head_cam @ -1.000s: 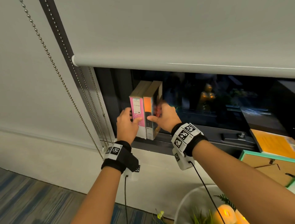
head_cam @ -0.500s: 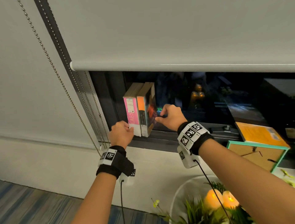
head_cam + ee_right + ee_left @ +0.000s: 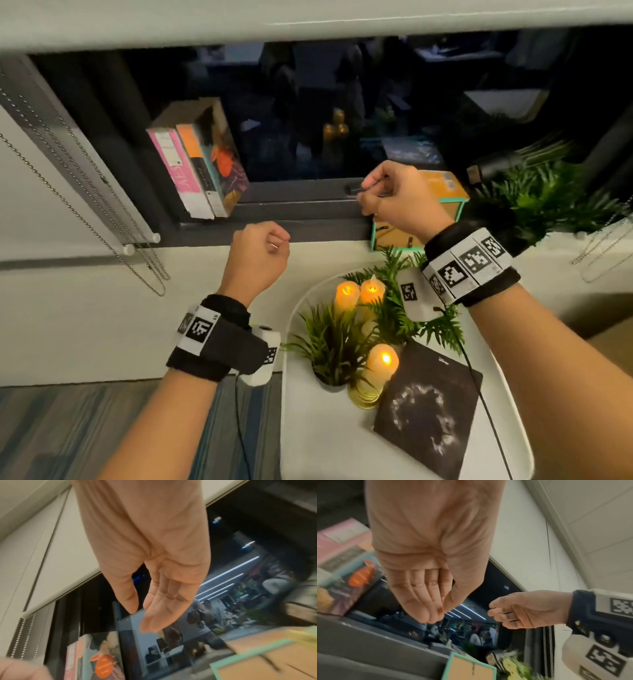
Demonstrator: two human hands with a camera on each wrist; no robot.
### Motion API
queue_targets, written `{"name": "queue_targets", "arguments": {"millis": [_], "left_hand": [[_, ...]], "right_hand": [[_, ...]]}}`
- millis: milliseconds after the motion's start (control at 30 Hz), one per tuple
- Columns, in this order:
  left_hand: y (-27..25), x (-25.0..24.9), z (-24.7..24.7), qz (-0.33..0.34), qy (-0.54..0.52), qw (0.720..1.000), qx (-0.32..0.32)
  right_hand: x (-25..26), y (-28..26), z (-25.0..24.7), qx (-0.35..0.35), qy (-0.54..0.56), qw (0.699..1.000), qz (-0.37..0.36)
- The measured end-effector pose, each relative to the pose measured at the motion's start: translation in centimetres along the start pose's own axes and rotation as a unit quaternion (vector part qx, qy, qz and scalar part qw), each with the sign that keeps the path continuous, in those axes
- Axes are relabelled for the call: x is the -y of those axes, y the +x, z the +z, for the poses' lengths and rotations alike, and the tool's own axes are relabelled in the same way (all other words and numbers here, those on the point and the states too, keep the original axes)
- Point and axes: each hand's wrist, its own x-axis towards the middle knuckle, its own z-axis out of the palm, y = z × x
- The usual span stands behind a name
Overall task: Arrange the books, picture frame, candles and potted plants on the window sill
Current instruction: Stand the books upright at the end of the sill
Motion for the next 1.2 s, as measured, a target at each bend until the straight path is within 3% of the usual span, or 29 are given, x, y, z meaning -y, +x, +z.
{"name": "queue_targets", "arguments": {"millis": [133, 300, 433, 500, 567, 667, 867, 1200], "left_hand": [[-4.6, -4.4, 5.9, 0.048, -0.006, 0.995, 0.086], [-6.9, -8.1, 9.2, 0.095, -0.024, 0.987, 0.129], [-9.4, -10.4, 12.6, 0.093, -0.040, 0.980, 0.172], [-10.4, -10.8, 14.3, 0.093, -0.048, 0.974, 0.200], [-11.3, -11.1, 15.9, 0.093, -0.043, 0.967, 0.232], [-12.5, -11.3, 18.5, 0.077, -0.040, 0.954, 0.288], [-13.8, -9.0, 22.7, -0.006, 0.023, 0.937, 0.348], [-13.1, -8.3, 23.7, -0.036, -0.009, 0.947, 0.319]], "right_hand": [[-5.0, -5.2, -3.7, -0.002, -0.042, 0.998, 0.042], [-9.8, -8.4, -4.8, -0.040, -0.119, 0.988, 0.089], [-16.2, -11.6, -7.8, -0.138, -0.117, 0.963, 0.198], [-19.6, -13.1, -8.8, -0.149, -0.130, 0.943, 0.266], [-22.6, -14.3, -8.8, -0.091, -0.172, 0.930, 0.313], [-25.0, -16.0, -6.8, 0.054, -0.241, 0.906, 0.343], [-26.6, -18.0, -1.6, 0.235, -0.371, 0.853, 0.284], [-27.1, -17.6, -0.6, 0.302, -0.423, 0.807, 0.281]]}}
